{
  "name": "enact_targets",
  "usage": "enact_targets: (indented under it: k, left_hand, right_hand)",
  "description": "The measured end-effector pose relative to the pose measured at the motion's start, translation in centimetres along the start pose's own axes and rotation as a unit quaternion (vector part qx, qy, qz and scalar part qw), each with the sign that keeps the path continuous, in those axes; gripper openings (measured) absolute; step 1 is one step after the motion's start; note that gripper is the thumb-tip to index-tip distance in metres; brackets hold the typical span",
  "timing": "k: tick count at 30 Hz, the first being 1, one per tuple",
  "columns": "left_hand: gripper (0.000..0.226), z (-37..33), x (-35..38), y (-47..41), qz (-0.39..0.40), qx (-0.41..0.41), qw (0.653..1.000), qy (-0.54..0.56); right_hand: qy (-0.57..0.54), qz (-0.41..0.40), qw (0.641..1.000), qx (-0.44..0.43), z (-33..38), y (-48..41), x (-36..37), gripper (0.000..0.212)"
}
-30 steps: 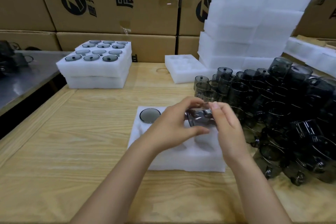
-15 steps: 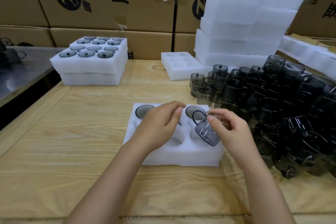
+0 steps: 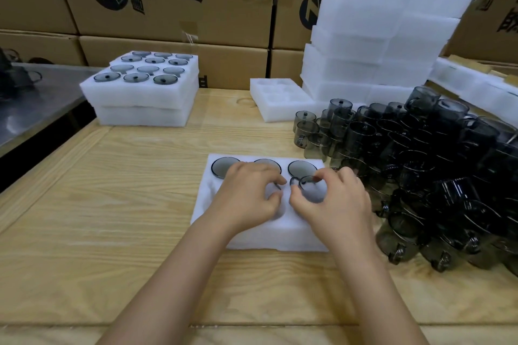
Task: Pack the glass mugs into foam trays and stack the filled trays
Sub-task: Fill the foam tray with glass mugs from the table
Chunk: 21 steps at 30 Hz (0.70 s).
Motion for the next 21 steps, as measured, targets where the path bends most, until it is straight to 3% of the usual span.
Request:
enact_targets:
  k: [4, 8, 14, 18, 19, 21]
  left_hand:
    - [0.026, 0.1, 0.0, 0.1, -0.001, -0.003, 1.0, 0.002]
    - [0.028, -0.3, 0.0, 0.1, -0.001, 0.002, 1.0, 0.005]
    - [0.035, -2.9, -1.5, 0.2, -0.046, 0.061, 0.995, 0.066]
    - [0.048, -5.1, -0.2, 0.7, -0.013, 0.071, 0.977, 0.201]
    - [0.051, -5.8, 0.7, 0.8, 0.012, 0.082, 0.977, 0.198]
    - [0.053, -6.7, 2.3, 1.0, 0.041, 0.112, 0.983, 0.137]
  right_hand:
    - [0.091, -0.074, 0.993, -0.034, 1.8, 0.7, -1.2, 0.042]
    - [0.15, -0.079, 0.984, -0.06, 2.5, 0.7, -1.2, 0.041]
    - [0.23, 0.046, 0.968, -0.092, 1.5, 0.8, 1.3, 0.05]
    - [0.023, 0.217, 0.967, -0.136, 1.5, 0.4, 3.2, 0.066]
    - [0.027, 0.244, 0.957, -0.156, 1.7, 0.3, 3.6, 0.064]
    - [0.149, 0.247, 0.93, -0.23, 2.5, -0.1, 4.6, 0.062]
Point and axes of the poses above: each hand's wrist, its own y-axis away from the middle knuckle, its own x-axis out of the palm, z = x × y, the point moved 10 cm from there along -y, towards the middle knuckle, and after that the axes turned 12 degrees about y, right-handed, at the moved point
